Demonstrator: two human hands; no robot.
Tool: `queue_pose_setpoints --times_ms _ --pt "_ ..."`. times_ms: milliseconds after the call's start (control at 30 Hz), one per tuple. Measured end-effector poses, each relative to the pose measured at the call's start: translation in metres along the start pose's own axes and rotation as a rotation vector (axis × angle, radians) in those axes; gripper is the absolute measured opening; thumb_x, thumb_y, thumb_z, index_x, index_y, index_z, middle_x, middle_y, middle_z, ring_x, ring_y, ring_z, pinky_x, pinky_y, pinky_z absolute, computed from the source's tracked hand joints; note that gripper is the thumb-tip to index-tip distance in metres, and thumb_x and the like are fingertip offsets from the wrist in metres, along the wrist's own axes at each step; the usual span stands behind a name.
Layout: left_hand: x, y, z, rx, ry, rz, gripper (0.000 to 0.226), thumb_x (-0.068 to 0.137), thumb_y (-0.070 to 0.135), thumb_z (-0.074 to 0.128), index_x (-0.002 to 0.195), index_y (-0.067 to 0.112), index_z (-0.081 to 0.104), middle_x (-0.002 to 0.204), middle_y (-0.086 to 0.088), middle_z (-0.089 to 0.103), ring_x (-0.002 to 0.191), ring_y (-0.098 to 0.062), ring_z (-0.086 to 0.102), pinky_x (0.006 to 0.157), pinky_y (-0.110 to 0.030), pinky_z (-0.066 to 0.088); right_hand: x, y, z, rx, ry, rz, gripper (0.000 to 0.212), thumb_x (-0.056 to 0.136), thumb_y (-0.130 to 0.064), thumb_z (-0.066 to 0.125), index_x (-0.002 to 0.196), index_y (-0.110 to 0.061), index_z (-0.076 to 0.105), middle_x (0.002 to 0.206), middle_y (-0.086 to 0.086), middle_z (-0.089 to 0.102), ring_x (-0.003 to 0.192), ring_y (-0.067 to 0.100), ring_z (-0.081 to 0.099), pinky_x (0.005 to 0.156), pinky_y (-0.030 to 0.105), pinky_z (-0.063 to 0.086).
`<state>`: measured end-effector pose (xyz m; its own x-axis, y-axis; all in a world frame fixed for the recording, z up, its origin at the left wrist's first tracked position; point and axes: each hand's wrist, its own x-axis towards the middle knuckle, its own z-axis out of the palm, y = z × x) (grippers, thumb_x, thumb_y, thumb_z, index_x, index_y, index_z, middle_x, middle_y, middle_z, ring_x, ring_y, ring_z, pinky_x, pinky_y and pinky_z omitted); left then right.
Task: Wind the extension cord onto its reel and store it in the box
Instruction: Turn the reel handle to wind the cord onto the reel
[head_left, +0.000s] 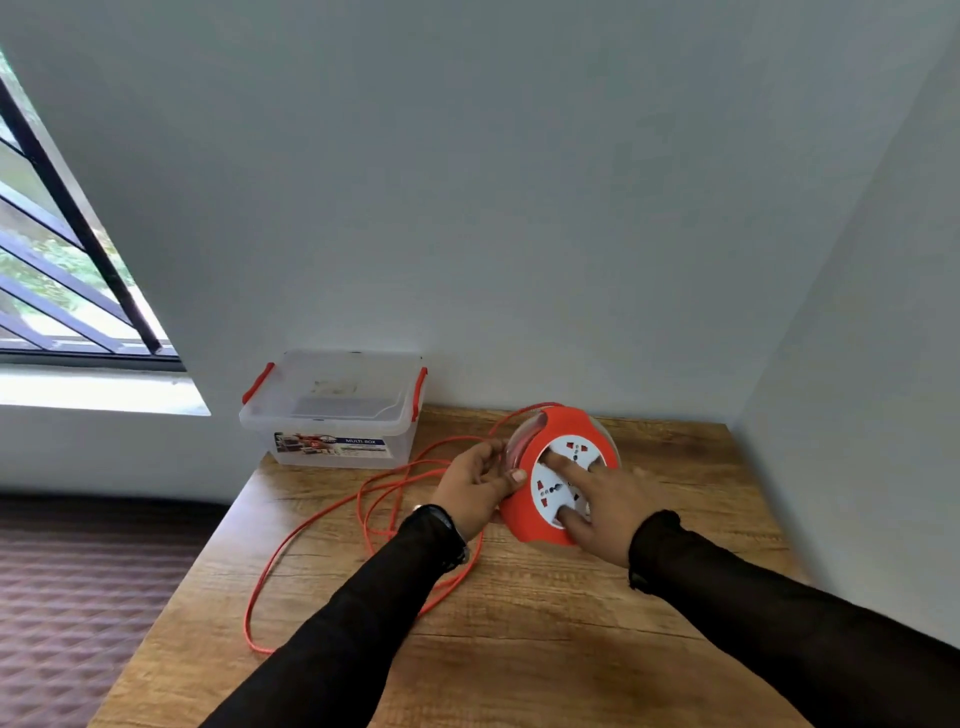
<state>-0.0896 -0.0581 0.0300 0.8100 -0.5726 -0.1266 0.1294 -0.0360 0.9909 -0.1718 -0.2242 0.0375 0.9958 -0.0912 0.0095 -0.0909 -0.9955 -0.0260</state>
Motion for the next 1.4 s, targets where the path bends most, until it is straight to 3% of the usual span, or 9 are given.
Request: queue_pose_setpoints --times_ms 267,400,567,700,833,1067,1167,1300,1400 --pt "-0.008 -0.021 0.028 -0.037 0.205 0.112 0.053 0.087 0.008 0.064 0.136 0.012 0.045 0.159 0.007 0.004 0.111 -0.004 0.061 0.078 -0.034 0.06 0.009 -0.016 0.001 1.125 0.085 0.536 0.074 0.081 -0.047 0.066 0.144 -0.037 0.027 0.146 -0.001 0.042 0.122 0.025 0.052 0.088 0.033 0.052" --pt "-0.007 -0.026 0.027 -0.017 0.207 0.12 0.056 0.087 0.008 0.064 0.138 0.012 0.043 0.156 0.016 0.005 0.136 -0.015 0.04 0.095 -0.043 0.053 0.009 -0.02 -0.002 1.333 0.026 0.605 0.075 0.084 -0.035 0.068 0.146 -0.033 0.026 0.147 -0.001 0.037 0.095 0.027 0.064 0.047 0.026 0.048" --pt "-0.015 -0.037 0.033 -0.029 0.25 0.138 0.05 0.082 0.019 0.07 0.119 0.045 0.05 0.152 0.0 0.034 0.126 -0.022 0.053 0.095 -0.047 0.052 0.009 -0.023 -0.009 1.462 -0.01 0.714 0.073 0.087 -0.034 0.066 0.147 -0.026 0.026 0.144 0.008 0.042 0.059 0.02 0.059 0.035 0.017 0.041" --pt "-0.032 -0.044 0.055 -0.041 0.377 0.198 0.042 0.085 0.005 0.066 0.118 0.024 0.05 0.1 0.004 0.065 0.085 0.002 0.064 0.075 -0.017 0.053 0.013 -0.027 -0.013 1.59 -0.116 0.899 0.042 0.089 -0.051 0.053 0.108 -0.013 0.056 0.056 0.011 0.056 0.039 0.016 0.039 0.042 0.022 0.026" --pt "-0.032 -0.048 0.056 0.004 0.395 0.193 0.038 0.083 0.009 0.069 0.114 0.024 0.052 0.105 0.003 0.065 0.09 -0.005 0.064 0.076 -0.021 0.054 0.015 -0.025 -0.01 1.636 -0.133 0.92 0.03 0.092 -0.046 0.05 0.085 -0.017 0.052 0.054 0.014 0.06 0.045 0.016 0.038 0.047 0.025 0.023" --pt "-0.012 -0.019 0.035 -0.221 0.245 -0.027 0.034 0.078 0.01 0.075 0.107 0.0 0.059 0.082 -0.013 0.069 0.068 -0.026 0.065 0.066 -0.039 0.057 0.011 -0.023 -0.018 1.415 -0.091 0.7 0.064 0.094 -0.018 0.052 0.148 -0.019 0.017 0.085 0.009 0.067 0.036 0.01 0.057 0.033 0.015 0.031" --pt "-0.005 -0.01 0.021 -0.231 0.231 -0.091 0.03 0.081 0.011 0.07 0.104 -0.006 0.06 0.07 -0.015 0.065 0.05 -0.023 0.061 0.052 -0.03 0.056 0.007 -0.01 -0.029 1.26 -0.05 0.59 0.047 0.092 -0.017 0.057 0.135 -0.009 0.042 0.081 0.006 0.069 0.039 0.008 0.057 0.035 0.014 0.036" --pt "0.007 0.011 -0.007 -0.128 0.146 -0.156 0.027 0.08 0.011 0.069 0.1 -0.006 0.063 0.06 -0.014 0.059 0.042 -0.021 0.056 0.044 -0.027 0.051 -0.002 0.019 -0.042 0.331 0.139 0.069 0.035 0.09 -0.026 0.053 0.125 -0.026 0.054 0.12 0.001 0.062 0.103 0.019 0.061 0.081 0.029 0.051" --pt "0.014 0.029 -0.021 0.067 -0.025 -0.192 0.022 0.079 0.013 0.07 0.097 0.0 0.066 0.059 -0.012 0.06 0.044 -0.021 0.057 0.048 -0.028 0.05 -0.003 0.022 -0.049 -0.034 -0.057 -0.364 0.052 0.092 -0.029 0.047 0.141 -0.04 0.033 0.151 0.004 0.028 0.12 0.029 0.05 0.09 0.039 0.051"
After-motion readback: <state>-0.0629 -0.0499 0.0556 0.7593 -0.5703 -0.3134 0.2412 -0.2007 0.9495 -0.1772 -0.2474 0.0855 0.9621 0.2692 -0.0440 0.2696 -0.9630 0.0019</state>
